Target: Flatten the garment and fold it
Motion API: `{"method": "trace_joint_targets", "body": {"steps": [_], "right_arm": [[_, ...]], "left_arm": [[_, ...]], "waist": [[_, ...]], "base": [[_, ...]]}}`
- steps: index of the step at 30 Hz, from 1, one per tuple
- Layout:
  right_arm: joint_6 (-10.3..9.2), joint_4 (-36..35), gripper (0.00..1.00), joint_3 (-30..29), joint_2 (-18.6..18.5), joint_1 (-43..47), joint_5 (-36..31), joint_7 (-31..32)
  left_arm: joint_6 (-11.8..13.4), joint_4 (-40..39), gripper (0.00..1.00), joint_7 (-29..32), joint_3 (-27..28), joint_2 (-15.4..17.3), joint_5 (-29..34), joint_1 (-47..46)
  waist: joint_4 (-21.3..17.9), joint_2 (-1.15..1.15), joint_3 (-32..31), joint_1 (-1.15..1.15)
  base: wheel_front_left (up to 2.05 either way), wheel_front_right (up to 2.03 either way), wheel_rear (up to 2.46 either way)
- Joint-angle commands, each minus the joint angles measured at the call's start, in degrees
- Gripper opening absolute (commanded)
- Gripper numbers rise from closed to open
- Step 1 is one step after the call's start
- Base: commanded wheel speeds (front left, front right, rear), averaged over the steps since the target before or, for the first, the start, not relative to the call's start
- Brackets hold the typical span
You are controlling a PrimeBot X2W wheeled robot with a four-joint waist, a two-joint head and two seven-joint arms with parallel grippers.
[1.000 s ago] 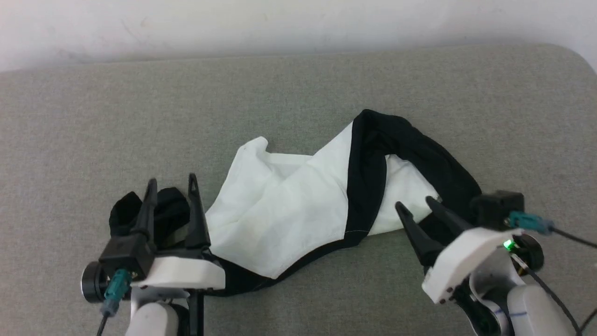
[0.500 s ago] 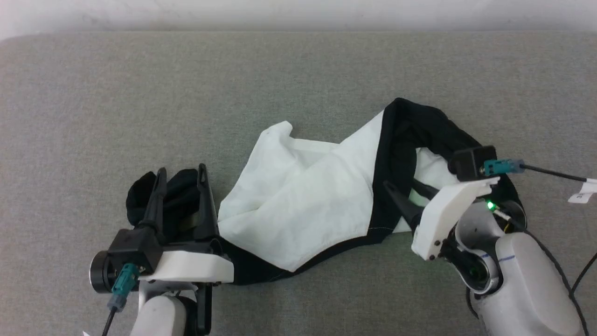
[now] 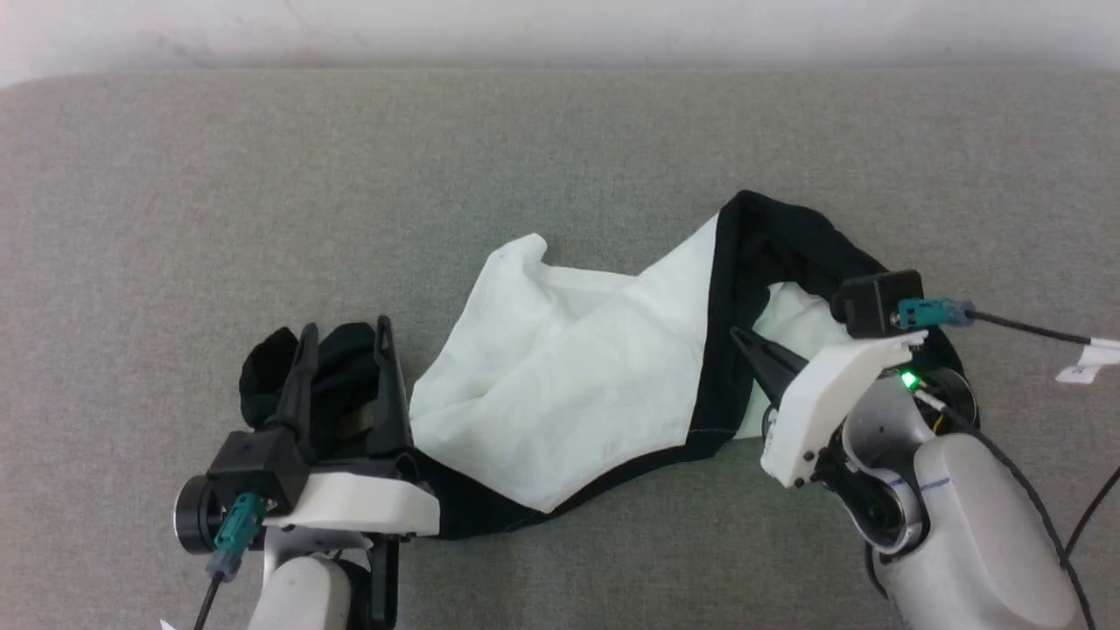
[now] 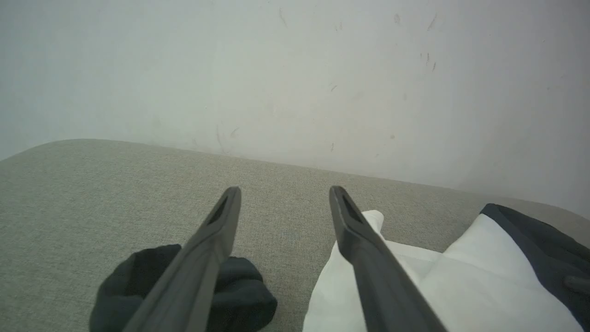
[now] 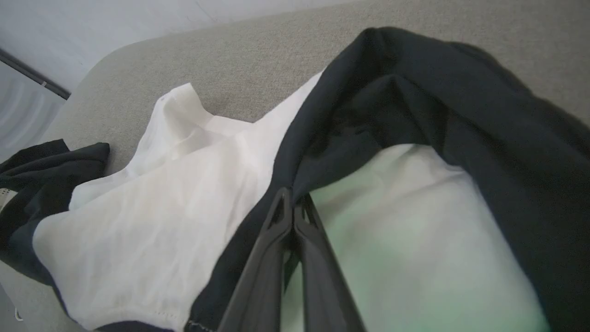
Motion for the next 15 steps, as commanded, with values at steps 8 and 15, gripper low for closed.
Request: {"method": "trace_joint_targets", "body": {"steps": [8,15], "right_arm": [[-0.04,-12.2,0.0,-4.0,0.1,16.6,-3.2,8.4],[-0.04,-25.5,0.0,-13.6,0.1,32.1,-8.7,22.9]], "left_arm": [[-0.8,1.3,1.0,-0.3,1.7,-0.1,0.5,2.3],[-1.1,1.2,1.0,-0.3,2.8,0.4,0.5,3.5]], "waist": [[-2.8,0.0,-5.3,0.0],[-6.1,0.0,-6.3,0.0]], "base": [[0.0,0.0,0.0],[0.0,0.0,0.0]]}}
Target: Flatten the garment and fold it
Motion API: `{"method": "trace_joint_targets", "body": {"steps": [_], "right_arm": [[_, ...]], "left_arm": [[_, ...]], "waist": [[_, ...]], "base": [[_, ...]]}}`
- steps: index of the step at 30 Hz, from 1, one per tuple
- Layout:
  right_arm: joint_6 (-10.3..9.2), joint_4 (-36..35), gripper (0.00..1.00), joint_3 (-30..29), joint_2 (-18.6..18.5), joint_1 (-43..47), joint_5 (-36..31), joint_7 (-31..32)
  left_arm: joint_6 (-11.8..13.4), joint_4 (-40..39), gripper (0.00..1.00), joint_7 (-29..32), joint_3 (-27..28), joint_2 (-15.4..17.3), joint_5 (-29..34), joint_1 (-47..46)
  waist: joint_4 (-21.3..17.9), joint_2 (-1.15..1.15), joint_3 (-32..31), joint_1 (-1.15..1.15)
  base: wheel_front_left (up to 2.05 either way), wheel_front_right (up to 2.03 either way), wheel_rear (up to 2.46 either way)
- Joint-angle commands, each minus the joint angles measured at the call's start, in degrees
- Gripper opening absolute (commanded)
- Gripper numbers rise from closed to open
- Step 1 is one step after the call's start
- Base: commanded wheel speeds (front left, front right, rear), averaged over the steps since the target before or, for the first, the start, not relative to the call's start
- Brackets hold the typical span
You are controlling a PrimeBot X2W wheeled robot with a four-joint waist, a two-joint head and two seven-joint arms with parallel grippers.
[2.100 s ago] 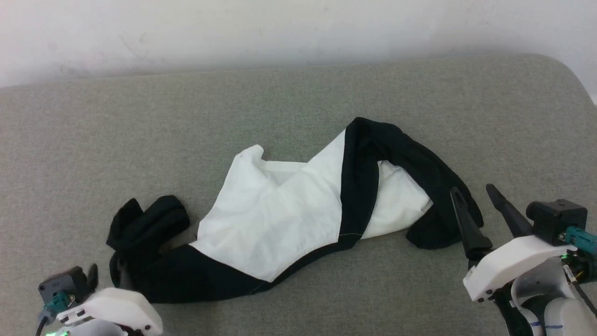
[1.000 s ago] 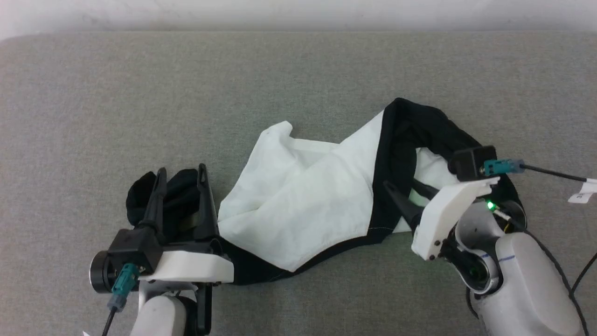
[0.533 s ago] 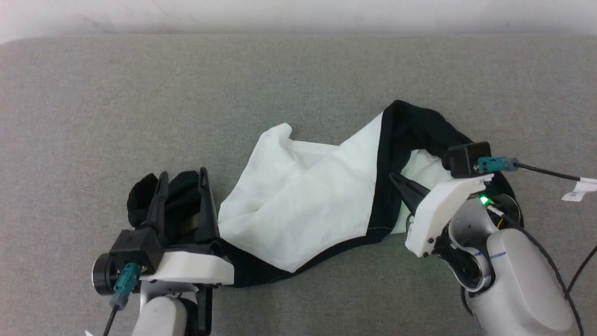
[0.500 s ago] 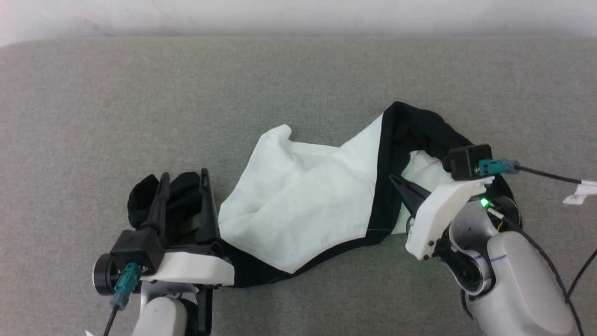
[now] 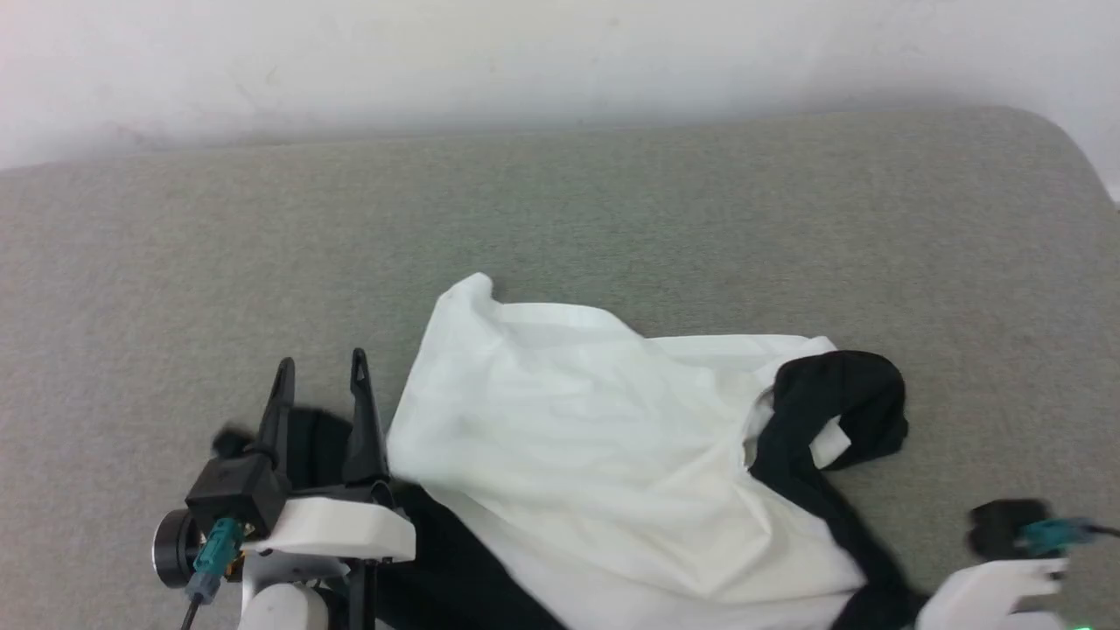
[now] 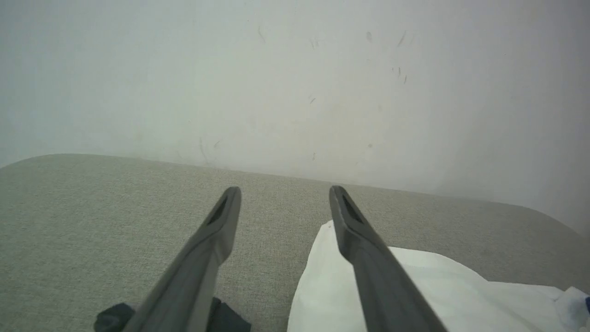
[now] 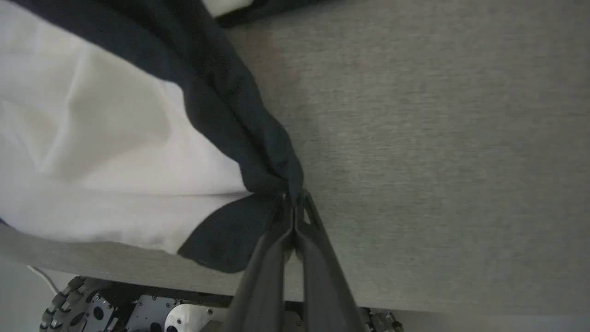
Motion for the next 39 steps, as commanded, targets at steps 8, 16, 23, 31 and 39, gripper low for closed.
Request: {"method": "trace_joint_targets", "body": {"steps": [8,16,23,31,39], "right_arm": [[-0.05,-1.2,1.0,-7.0,-0.1,-5.2,-2.3,-14.5],[-0.05,8.6,1.0,-4.5,-0.1,-12.3,-4.4,-25.7],[-0.05,21.5,1.0,-2.6,-0.2,-20.2,-8.1,-24.6],[-0.05,28.9,0.0,-4.8,-4.3,-26.8,-11.1,-18.2],[-0.05,26.0,0.0,-18.8,-8.0,-29.7,-17.3,-21.0]], "left_arm": [[-1.1,0.6,1.0,-0.3,0.6,0.3,0.3,-0.2],[-1.5,0.4,1.0,-0.3,0.5,0.1,0.3,-0.8],[-1.7,0.3,1.0,-0.3,0.5,-0.1,0.5,-1.9],[-2.1,1.1,1.0,-0.3,0.0,-0.3,0.4,-3.1],[-2.2,1.5,1.0,-0.3,-0.2,-0.5,0.2,-3.1]], "waist": [[-2.8,-0.01,-0.4,0.01],[-1.0,-0.01,0.7,0.01],[0.8,-0.01,2.6,0.01],[1.9,-0.01,3.3,0.01],[2.2,-0.01,3.0,0.01]], "base": [[0.0,0.0,0.0],[0.0,0.0,0.0],[0.0,0.0,0.0],[0.0,0.0,0.0],[0.0,0.0,0.0]]}}
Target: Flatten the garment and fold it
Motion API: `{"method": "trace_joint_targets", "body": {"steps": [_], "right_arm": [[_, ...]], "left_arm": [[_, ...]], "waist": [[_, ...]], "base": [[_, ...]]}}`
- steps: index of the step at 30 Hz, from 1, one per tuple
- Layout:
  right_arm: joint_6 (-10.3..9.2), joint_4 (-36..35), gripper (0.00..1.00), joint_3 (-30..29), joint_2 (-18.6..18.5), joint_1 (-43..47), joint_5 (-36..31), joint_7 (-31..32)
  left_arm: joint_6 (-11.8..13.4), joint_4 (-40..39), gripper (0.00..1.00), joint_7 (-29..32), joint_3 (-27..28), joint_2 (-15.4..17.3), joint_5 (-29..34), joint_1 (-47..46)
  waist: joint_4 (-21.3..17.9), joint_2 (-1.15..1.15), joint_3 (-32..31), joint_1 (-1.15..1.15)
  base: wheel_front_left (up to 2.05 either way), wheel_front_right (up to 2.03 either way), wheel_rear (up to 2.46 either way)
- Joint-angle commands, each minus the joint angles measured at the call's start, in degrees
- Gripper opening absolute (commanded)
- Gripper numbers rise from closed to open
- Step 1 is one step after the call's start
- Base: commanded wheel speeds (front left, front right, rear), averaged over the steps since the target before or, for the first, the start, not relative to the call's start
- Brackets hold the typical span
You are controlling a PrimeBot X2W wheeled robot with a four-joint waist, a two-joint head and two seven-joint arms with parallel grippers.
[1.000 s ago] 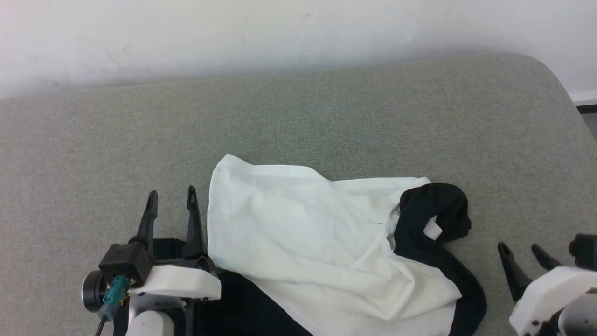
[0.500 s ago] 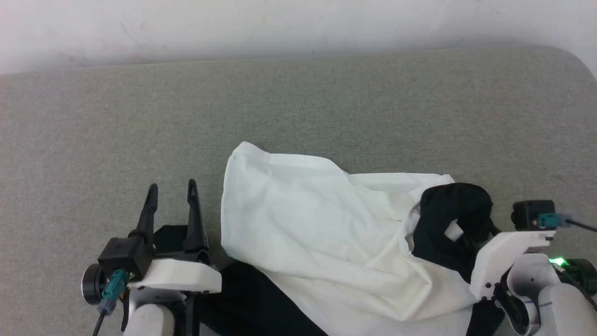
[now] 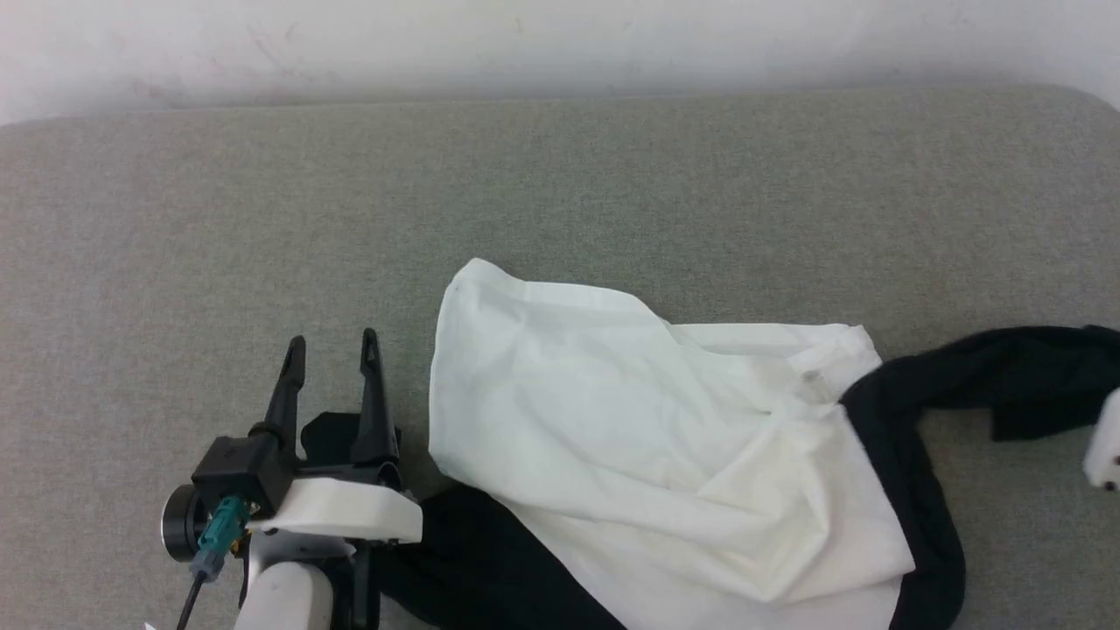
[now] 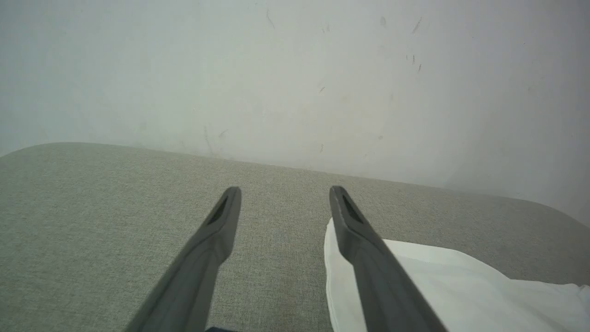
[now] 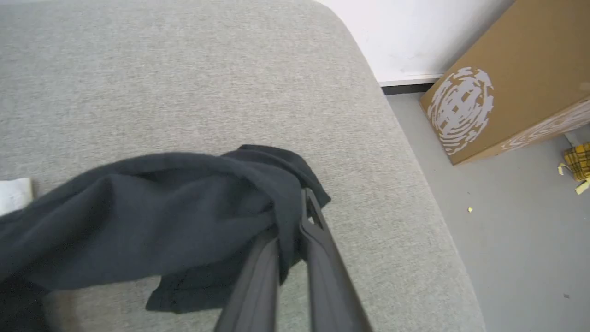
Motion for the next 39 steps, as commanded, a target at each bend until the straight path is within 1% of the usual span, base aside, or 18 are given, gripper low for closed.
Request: {"method": "trace_joint_targets", "body": {"steps": [1,2,3,4,5,8,11,12,14,16,19,22,25,29,34,35,38,39], "right_arm": [[-0.12,-0.2,0.0,-1.4,0.1,-0.4,-1.0,-0.3],[-0.12,-0.2,0.0,-2.8,0.3,-0.4,-1.6,-0.3],[-0.12,-0.2,0.09,-3.7,0.6,-0.2,-2.0,-0.3],[-0.12,-0.3,0.89,-4.2,0.9,0.2,-2.3,-0.4],[-0.12,-0.5,1.0,-4.2,1.0,0.6,-2.5,-0.5],[-0.12,-2.7,1.0,-2.3,1.2,2.0,-2.3,-2.3],[-0.12,-7.2,1.0,0.8,1.6,3.1,-1.2,-6.9],[-0.12,-8.8,1.0,3.4,1.3,3.7,-0.7,-8.7],[-0.12,-11.9,1.0,9.2,1.3,4.1,2.4,-11.6],[-0.12,-13.7,1.0,17.0,-0.6,4.9,6.3,-12.7],[-0.12,-15.2,1.0,28.1,-4.9,4.3,10.6,-13.0],[-0.12,-13.8,1.0,37.9,-9.0,1.9,13.7,-11.4],[-0.12,-10.5,1.0,46.9,-12.6,-2.0,16.9,-8.6],[-0.12,-5.9,1.0,56.7,-15.7,-8.2,20.8,-4.8],[-0.12,-0.9,1.0,66.8,-17.9,-15.2,25.3,2.2],[-0.12,-0.9,1.0,66.8,-17.9,-15.2,25.3,2.2],[-0.12,1.5,1.0,72.0,-19.2,-18.3,28.3,8.1],[-0.12,2.3,0.62,73.7,-19.7,-19.2,29.2,10.6]], "left_arm": [[-0.2,0.1,1.0,-0.3,-0.1,-0.2,0.1,-0.5],[-0.2,0.1,1.0,-0.3,-0.1,-0.2,0.1,-0.4],[-0.2,0.1,1.0,-0.3,-0.2,-0.2,0.1,-0.4],[-0.2,0.1,1.0,-0.3,-0.2,-0.2,0.1,-0.3],[-0.2,0.1,1.0,-0.3,-0.3,-0.2,0.1,-0.3],[-0.3,-0.1,1.0,-0.3,-0.3,-0.3,0.2,0.0],[-0.4,-0.2,1.0,-0.3,-0.3,-0.3,0.3,0.3],[-0.4,-0.2,1.0,-0.3,-0.4,-0.3,0.3,0.4],[-0.5,-0.1,1.0,-0.3,-0.4,-0.3,0.4,0.6],[-0.6,-0.1,1.0,-0.3,-0.6,-0.3,0.3,0.8],[-0.6,-0.3,1.0,-0.3,-0.8,-0.3,0.3,0.8],[-0.6,-0.6,1.0,-0.3,-1.2,-0.3,0.3,0.5],[-0.5,-0.8,1.0,-0.3,-1.9,-0.3,0.1,0.1],[0.0,-0.9,1.0,-0.3,-2.9,-0.4,-0.5,-0.6],[0.5,-1.0,1.0,-0.3,-4.0,-0.4,-1.3,-1.2],[0.5,-1.0,1.0,-0.3,-4.0,-0.4,-1.3,-1.2],[1.0,-1.0,1.0,-0.3,-4.8,-0.4,-1.8,-2.0],[1.1,-1.0,1.0,-0.3,-5.1,-0.4,-2.0,-2.2]], "waist": [[0.0,0.0,-0.1,-0.01],[0.0,0.0,-0.2,-0.01],[0.0,0.0,-0.3,-0.01],[0.0,0.0,-0.4,-0.01],[0.1,0.0,-0.6,-0.01],[0.3,0.0,-1.2,-0.01],[0.5,0.0,-1.8,-0.01],[0.6,0.0,-2.0,-0.01],[0.8,0.0,-2.4,-0.01],[1.0,0.0,-2.6,-0.01],[1.6,0.0,-2.4,-0.01],[2.5,0.0,-1.7,-0.01],[3.8,0.0,-0.8,-0.01],[5.9,0.0,0.6,-0.01],[8.2,0.0,2.2,-0.01],[8.2,0.0,2.2,-0.01],[9.4,0.0,3.0,-0.01],[9.7,0.0,3.3,-0.01]], "base": [[0.0,0.0,0.0],[0.0,0.0,0.0],[0.0,0.0,0.0],[0.0,0.0,0.0],[0.0,0.0,0.0],[0.0,0.0,0.0],[0.0,0.0,0.0],[0.0,0.0,0.0],[0.0,0.0,0.0],[0.0,0.0,0.0],[0.0,0.0,0.0],[0.0,0.0,0.0],[0.0,0.0,0.0],[0.0,0.0,0.0],[0.0,0.0,0.0],[0.0,0.0,0.0],[0.0,0.0,0.0],[0.0,0.0,0.0]]}}
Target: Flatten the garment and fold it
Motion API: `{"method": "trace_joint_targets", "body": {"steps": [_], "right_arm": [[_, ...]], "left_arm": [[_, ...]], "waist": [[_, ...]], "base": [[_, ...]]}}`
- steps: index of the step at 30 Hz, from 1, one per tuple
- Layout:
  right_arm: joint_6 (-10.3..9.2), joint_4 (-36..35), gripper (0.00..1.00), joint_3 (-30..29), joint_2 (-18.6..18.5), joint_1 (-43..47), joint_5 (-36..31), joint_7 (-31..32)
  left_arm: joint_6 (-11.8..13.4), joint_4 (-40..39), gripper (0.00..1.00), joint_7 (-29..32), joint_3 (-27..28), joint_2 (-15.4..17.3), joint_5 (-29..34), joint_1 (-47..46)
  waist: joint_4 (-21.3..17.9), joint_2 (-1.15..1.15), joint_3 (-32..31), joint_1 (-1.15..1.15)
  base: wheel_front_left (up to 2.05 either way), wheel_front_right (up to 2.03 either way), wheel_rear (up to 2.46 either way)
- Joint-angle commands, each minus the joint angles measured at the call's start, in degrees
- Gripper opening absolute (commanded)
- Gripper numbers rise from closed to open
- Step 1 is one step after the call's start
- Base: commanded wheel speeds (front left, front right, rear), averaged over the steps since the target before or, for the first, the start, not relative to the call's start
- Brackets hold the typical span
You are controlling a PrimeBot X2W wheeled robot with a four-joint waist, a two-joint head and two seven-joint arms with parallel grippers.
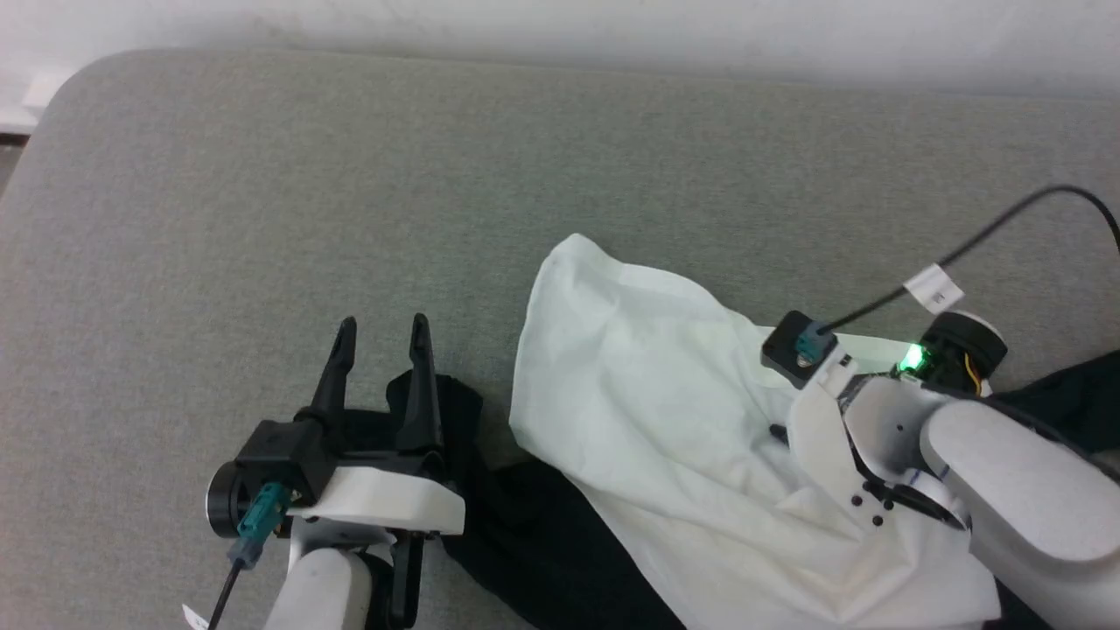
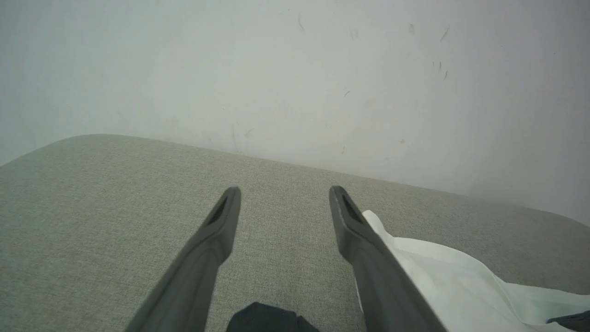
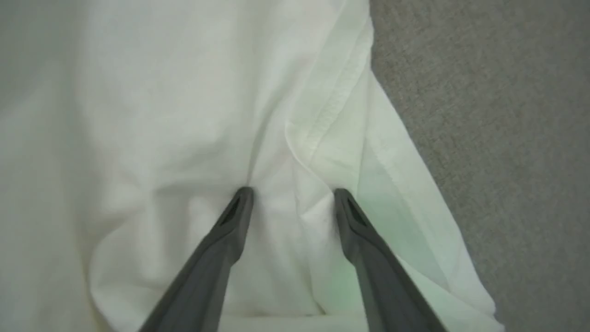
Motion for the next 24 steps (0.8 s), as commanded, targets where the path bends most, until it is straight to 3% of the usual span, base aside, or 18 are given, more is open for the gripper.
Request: {"method": "trace_joint_targets", "body": {"steps": [1,2,3,7,10,18,24], "right_arm": [[-0.1,1.1,0.44,1.7,-0.8,-0.1,0.3,1.7],[-0.1,1.2,0.11,3.5,-1.5,-1.1,0.7,3.4],[-0.1,1.0,0.0,5.4,-2.3,-2.2,0.7,4.6],[-0.1,0.3,0.0,10.0,-4.4,-6.7,0.7,5.0],[-0.1,1.3,0.0,9.1,-5.0,-10.6,-0.3,2.1],[-0.1,10.3,0.0,-3.5,-2.1,-20.8,-7.5,-6.3],[-0.1,19.2,0.0,-16.5,1.7,-28.4,-16.3,-14.1]], "left_arm": [[0.4,-0.2,1.0,-0.3,-0.1,-0.1,-0.4,-1.0],[0.5,-0.1,1.0,-0.3,-0.4,-0.1,-0.6,-1.2],[0.6,-0.1,1.0,-0.3,-0.6,-0.1,-0.7,-1.3],[1.0,-0.3,1.0,-0.3,-1.4,-0.1,-1.1,-1.9],[1.3,-0.5,1.0,-0.3,-1.8,-0.1,-1.4,-2.4],[1.7,-1.1,1.0,-0.3,-3.0,-0.1,-2.1,-3.8],[2.2,-1.4,1.0,-0.3,-4.6,-0.1,-3.1,-5.5]], "waist": [[1.4,0.0,1.3,0.0],[1.7,0.0,1.5,0.0],[2.0,0.0,1.6,0.0],[2.9,0.0,2.5,0.0],[3.5,0.0,3.2,0.0],[5.4,0.0,5.9,0.0],[8.0,0.0,8.7,0.0]], "base": [[0.0,0.0,0.0],[0.0,0.0,0.0],[0.0,0.0,0.0],[0.0,0.0,0.0],[0.0,0.0,0.0],[0.0,0.0,0.0],[0.0,0.0,0.0]]}}
